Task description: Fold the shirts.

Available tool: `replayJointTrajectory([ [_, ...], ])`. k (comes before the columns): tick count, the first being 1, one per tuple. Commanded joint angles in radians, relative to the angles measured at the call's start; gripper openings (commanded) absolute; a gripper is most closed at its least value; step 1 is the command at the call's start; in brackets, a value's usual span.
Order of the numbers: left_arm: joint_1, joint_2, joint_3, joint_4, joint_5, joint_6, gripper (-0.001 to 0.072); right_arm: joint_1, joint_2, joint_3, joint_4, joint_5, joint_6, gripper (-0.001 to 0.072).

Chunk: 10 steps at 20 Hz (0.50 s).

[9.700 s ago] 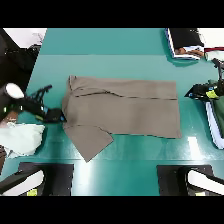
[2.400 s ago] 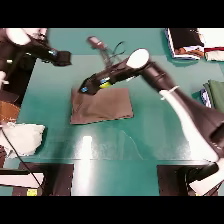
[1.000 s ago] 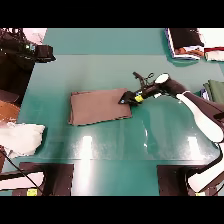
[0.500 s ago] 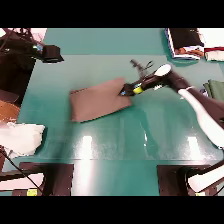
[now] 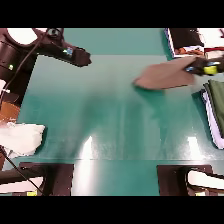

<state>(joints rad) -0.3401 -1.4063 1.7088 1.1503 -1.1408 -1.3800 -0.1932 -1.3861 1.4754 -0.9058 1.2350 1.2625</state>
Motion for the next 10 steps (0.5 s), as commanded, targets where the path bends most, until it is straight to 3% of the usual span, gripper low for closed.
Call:
replayJointTrajectory([
  [1, -0.074, 0.000, 0.000, 0.000, 0.037, 0.000, 0.0030, -0.206, 0.004, 0.035, -0.009, -0.061, -0.014, 0.0020],
  [10, -0.090, 0.000, 0.000, -0.012, 0.032, -0.001, 0.0030, -0.350, -0.247, 0.463, -0.003, -0.107, -0.014, 0.0020],
])
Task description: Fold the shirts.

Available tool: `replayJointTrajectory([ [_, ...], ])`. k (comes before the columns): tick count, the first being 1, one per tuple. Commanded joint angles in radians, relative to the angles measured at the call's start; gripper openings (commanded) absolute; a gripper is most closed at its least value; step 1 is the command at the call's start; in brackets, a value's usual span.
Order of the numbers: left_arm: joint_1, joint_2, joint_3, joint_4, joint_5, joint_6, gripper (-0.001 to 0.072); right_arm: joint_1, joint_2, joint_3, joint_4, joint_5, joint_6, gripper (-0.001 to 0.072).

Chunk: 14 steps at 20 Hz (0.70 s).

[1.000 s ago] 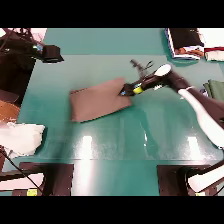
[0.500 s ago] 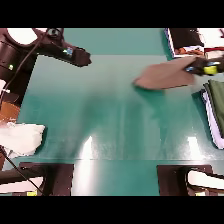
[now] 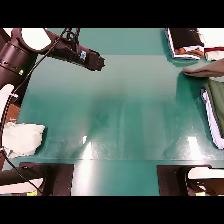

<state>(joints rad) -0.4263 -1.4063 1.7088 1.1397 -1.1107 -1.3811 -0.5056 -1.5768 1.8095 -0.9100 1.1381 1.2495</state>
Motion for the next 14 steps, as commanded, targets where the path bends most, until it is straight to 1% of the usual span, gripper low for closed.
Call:
replayJointTrajectory([
  [1, -0.004, 0.000, 0.000, -0.001, 0.002, 0.000, 0.0029, -0.049, -0.060, 0.172, 0.001, -0.009, -0.001, 0.0020],
  [3, -0.004, 0.000, 0.000, -0.001, 0.003, 0.000, 0.0029, -0.066, -0.060, 0.241, 0.001, -0.001, -0.002, 0.0020],
  [6, -0.004, 0.000, 0.000, 0.000, 0.002, 0.000, 0.0030, -0.091, -0.030, 0.256, -0.001, 0.023, -0.014, 0.0019],
  [7, -0.004, 0.000, 0.000, 0.000, 0.002, 0.000, 0.0029, -0.095, -0.019, 0.244, 0.001, 0.040, -0.014, 0.0020],
  [11, -0.004, 0.000, 0.000, 0.003, -0.005, 0.001, 0.0030, -0.122, 0.070, 0.121, -0.009, 0.093, -0.085, 0.0019],
  [14, -0.004, 0.000, 0.000, 0.006, -0.005, 0.001, 0.0029, -0.167, 0.148, 0.048, -0.011, 0.121, -0.099, 0.0019],
])
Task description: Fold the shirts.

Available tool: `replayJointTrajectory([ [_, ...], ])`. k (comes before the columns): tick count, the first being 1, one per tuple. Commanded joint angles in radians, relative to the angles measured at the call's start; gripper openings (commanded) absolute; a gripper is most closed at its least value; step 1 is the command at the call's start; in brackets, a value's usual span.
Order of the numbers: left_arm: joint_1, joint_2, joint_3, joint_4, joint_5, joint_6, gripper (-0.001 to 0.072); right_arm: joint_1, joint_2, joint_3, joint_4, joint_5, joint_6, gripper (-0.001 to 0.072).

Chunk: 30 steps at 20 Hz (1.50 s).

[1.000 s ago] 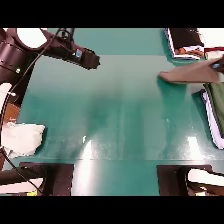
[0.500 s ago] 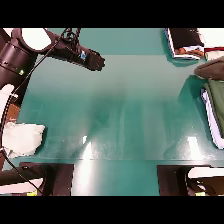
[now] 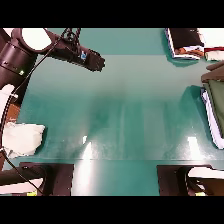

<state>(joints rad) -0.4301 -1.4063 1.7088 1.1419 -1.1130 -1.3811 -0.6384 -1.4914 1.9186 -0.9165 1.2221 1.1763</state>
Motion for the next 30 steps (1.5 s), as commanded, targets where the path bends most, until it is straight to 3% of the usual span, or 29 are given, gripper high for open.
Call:
replayJointTrajectory([
  [1, 0.000, 0.000, 0.000, 0.004, -0.003, 0.002, 0.0029, -0.056, 0.088, -0.088, -0.010, 0.055, -0.026, 0.0020],
  [8, 0.000, 0.000, 0.000, 0.004, -0.004, 0.002, 0.0030, -0.208, 0.289, -0.374, -0.301, 0.132, -0.022, 0.0030],
  [9, 0.000, 0.000, 0.000, 0.004, -0.004, 0.002, 0.0030, -0.230, 0.309, -0.417, -0.330, 0.136, -0.016, 0.0127],
  [10, 0.000, 0.000, 0.000, 0.004, -0.004, 0.002, 0.0029, -0.255, 0.330, -0.463, -0.362, 0.135, -0.003, 0.0337],
  [11, 0.000, 0.000, 0.000, 0.004, -0.004, 0.002, 0.0029, -0.278, 0.346, -0.505, -0.386, 0.134, 0.003, 0.0464],
  [12, 0.000, 0.000, 0.000, 0.004, -0.004, 0.002, 0.0030, -0.302, 0.363, -0.547, -0.396, 0.132, 0.003, 0.0488],
  [15, 0.000, 0.000, 0.000, 0.004, -0.004, 0.002, 0.0029, -0.347, 0.399, -0.630, -0.384, 0.126, 0.019, 0.0488],
  [18, 0.000, 0.000, 0.000, 0.004, -0.001, 0.002, 0.0030, -0.273, 0.422, -0.652, -0.374, 0.105, 0.049, 0.0478],
  [23, 0.000, 0.000, 0.000, 0.004, -0.030, 0.001, 0.0030, 0.030, 0.430, -0.650, -0.104, 0.079, 0.055, 0.0445],
  [26, 0.000, 0.000, 0.000, 0.002, -0.016, 0.001, 0.0030, 0.269, 0.430, -0.649, -0.075, 0.034, 0.054, 0.0428],
  [27, 0.000, 0.000, 0.000, 0.002, -0.010, 0.001, 0.0030, 0.343, 0.430, -0.649, -0.078, 0.019, 0.054, 0.0376],
  [30, 0.000, 0.000, 0.000, 0.002, 0.024, 0.001, 0.0030, 0.533, 0.430, -0.649, -0.084, -0.016, 0.052, 0.0044],
])
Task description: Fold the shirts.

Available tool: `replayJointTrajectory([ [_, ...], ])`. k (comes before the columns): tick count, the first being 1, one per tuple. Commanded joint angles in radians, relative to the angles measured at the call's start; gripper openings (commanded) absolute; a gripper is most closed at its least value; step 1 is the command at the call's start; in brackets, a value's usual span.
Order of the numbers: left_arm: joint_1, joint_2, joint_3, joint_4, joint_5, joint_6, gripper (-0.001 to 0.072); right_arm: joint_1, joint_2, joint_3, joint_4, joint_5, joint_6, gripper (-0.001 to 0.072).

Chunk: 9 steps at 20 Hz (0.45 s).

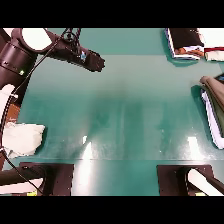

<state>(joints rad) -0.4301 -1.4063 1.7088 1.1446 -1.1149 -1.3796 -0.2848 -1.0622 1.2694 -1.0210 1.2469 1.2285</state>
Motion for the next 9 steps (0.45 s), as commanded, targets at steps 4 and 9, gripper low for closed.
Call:
replayJointTrajectory([
  [4, 0.000, 0.000, 0.000, 0.000, 0.066, -0.001, 0.0030, 0.306, 0.002, 0.000, -0.031, -0.039, -0.003, 0.0021],
  [9, 0.000, 0.000, 0.000, -0.001, 0.112, -0.001, 0.0030, 0.325, 0.002, 0.000, -0.026, -0.026, -0.003, 0.0022],
])
